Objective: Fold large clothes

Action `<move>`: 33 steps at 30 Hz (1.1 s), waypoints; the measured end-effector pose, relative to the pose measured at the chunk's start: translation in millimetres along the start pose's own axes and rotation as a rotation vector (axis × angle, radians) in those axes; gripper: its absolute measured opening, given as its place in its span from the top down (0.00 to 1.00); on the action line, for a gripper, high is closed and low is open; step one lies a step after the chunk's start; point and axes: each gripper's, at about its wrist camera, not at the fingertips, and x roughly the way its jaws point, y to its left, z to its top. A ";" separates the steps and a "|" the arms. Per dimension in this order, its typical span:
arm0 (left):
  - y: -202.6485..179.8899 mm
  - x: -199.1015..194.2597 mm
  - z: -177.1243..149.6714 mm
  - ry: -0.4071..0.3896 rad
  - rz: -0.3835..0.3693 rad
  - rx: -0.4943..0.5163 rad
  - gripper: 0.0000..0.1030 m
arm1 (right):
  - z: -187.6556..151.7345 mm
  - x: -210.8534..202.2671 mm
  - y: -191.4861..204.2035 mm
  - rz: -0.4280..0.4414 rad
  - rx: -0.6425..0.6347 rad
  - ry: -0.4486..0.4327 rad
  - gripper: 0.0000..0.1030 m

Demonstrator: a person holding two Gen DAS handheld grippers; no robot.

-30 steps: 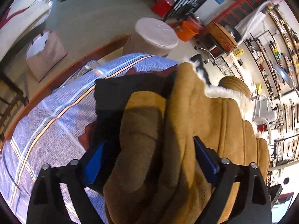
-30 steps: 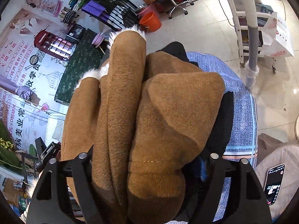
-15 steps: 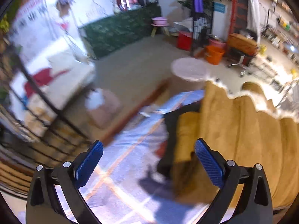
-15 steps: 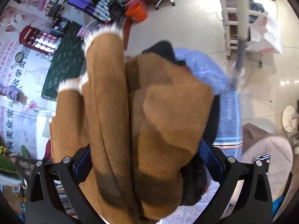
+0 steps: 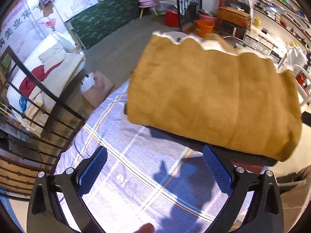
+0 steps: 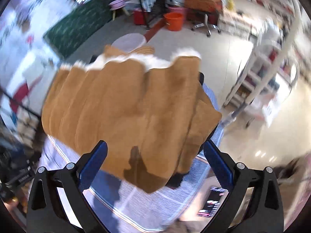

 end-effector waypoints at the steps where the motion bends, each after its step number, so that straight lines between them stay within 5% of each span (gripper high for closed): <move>1: -5.9 -2.7 -0.5 0.004 0.007 0.009 0.06 | -3.3 -6.3 9.6 -0.009 -0.035 -0.010 0.05; 10: -40.0 -32.4 -5.3 0.005 0.007 0.079 0.06 | -13.8 -33.6 47.7 -0.034 -0.198 0.007 0.05; 21: -34.3 -42.7 -6.5 0.019 0.000 0.026 0.06 | -11.7 -36.3 48.4 -0.019 -0.212 0.018 0.05; 33: -43.7 -37.4 -10.5 0.037 0.026 0.088 0.06 | -10.6 -30.4 55.1 -0.007 -0.231 0.047 0.05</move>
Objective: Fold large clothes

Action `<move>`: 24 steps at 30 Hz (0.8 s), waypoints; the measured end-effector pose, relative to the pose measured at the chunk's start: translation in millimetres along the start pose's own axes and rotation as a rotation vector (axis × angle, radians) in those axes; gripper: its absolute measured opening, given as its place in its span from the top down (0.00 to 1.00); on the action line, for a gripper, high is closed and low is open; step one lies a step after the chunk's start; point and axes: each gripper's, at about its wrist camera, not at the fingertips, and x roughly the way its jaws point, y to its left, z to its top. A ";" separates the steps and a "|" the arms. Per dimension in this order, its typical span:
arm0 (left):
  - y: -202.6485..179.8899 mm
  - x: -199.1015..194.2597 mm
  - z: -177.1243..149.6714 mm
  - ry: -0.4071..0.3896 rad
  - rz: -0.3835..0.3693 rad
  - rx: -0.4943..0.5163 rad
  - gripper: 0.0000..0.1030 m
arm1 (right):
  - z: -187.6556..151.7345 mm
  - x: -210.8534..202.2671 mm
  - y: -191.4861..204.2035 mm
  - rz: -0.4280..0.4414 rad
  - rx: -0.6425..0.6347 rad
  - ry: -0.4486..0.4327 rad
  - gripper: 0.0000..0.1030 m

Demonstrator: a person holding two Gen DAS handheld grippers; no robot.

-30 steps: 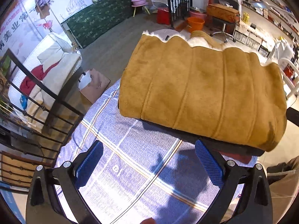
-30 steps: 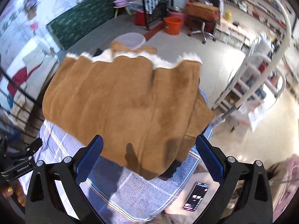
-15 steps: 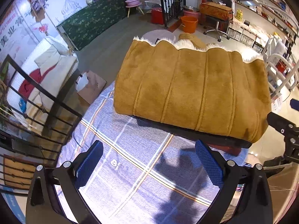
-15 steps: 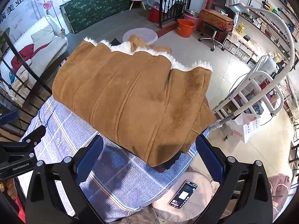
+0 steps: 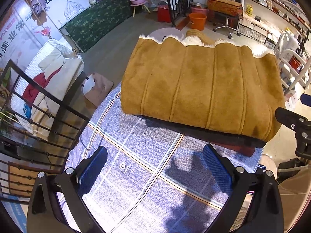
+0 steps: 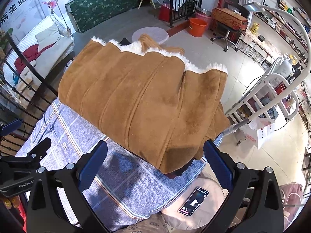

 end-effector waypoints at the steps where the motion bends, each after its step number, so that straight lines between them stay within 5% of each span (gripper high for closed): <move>1: -0.7 0.4 -0.2 0.000 0.005 0.006 0.06 | -0.1 0.6 0.5 -0.001 -0.001 0.002 0.05; 24: -2.5 0.7 -4.9 0.010 0.009 0.004 0.06 | -0.6 3.8 3.4 0.026 -0.014 0.008 0.05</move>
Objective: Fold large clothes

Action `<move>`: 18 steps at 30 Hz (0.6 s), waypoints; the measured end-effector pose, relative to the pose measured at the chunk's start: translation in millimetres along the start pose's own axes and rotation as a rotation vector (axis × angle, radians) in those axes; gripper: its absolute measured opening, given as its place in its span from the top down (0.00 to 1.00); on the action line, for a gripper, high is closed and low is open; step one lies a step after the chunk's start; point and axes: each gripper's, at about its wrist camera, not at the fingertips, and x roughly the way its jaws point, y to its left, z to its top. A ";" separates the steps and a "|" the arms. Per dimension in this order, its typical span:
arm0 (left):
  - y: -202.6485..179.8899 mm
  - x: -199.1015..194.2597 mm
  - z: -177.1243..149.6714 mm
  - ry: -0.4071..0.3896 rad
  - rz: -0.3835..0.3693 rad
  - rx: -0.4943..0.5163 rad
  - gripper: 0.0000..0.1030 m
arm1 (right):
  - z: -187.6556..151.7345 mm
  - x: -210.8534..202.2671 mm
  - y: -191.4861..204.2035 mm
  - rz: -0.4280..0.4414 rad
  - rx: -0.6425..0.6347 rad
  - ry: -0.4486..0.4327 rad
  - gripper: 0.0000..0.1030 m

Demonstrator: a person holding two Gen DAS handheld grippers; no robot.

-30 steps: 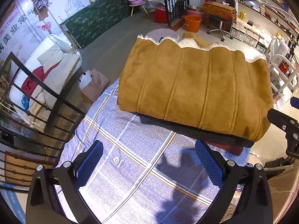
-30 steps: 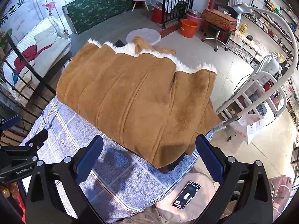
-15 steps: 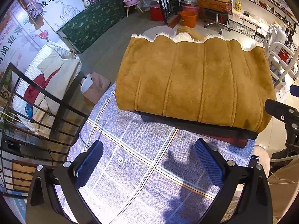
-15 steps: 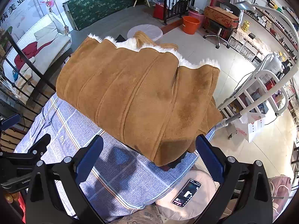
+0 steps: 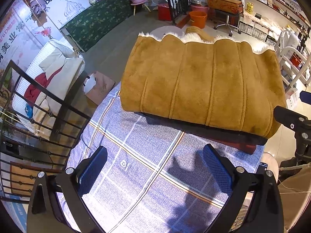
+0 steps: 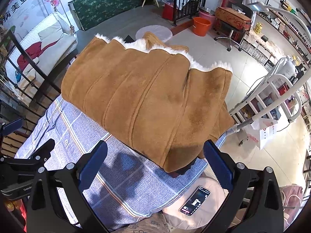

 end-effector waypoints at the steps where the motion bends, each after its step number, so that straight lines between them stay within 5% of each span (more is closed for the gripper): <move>1: 0.3 0.0 -0.3 0.001 -0.001 -0.002 0.06 | -0.4 0.3 0.3 0.001 0.000 0.001 0.05; 18: 1.4 4.1 -2.1 0.004 -0.005 -0.021 0.06 | 1.1 3.4 1.1 0.004 -0.003 0.004 0.05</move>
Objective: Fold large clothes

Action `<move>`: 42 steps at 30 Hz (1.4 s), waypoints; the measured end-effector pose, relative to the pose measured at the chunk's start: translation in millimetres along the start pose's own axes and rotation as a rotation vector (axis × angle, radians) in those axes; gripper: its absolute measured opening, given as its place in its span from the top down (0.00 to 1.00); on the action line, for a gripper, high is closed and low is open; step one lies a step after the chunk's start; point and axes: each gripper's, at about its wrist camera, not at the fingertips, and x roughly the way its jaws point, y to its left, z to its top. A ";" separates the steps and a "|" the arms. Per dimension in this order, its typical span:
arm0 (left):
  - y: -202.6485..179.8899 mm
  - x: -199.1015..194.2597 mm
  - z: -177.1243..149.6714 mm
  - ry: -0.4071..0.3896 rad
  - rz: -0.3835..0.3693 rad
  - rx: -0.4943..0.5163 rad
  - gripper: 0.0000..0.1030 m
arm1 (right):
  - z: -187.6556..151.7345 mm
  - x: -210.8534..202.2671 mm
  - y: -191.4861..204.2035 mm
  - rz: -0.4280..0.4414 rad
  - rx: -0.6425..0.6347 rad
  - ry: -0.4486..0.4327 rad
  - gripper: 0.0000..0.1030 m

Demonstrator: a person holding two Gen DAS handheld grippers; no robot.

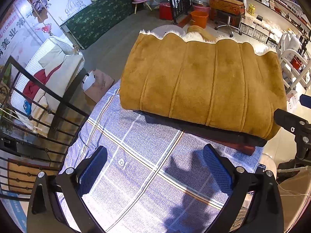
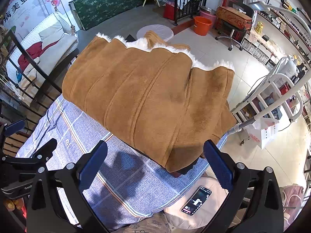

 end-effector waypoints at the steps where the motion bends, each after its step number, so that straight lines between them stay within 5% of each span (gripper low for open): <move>1: 0.2 1.1 0.7 0.000 0.004 -0.003 0.06 | 0.0 0.4 0.0 -0.001 0.000 0.001 0.05; 42: 6.6 12.1 2.8 0.000 -0.025 -0.048 0.06 | -7.4 4.8 1.0 -0.004 0.017 0.004 0.05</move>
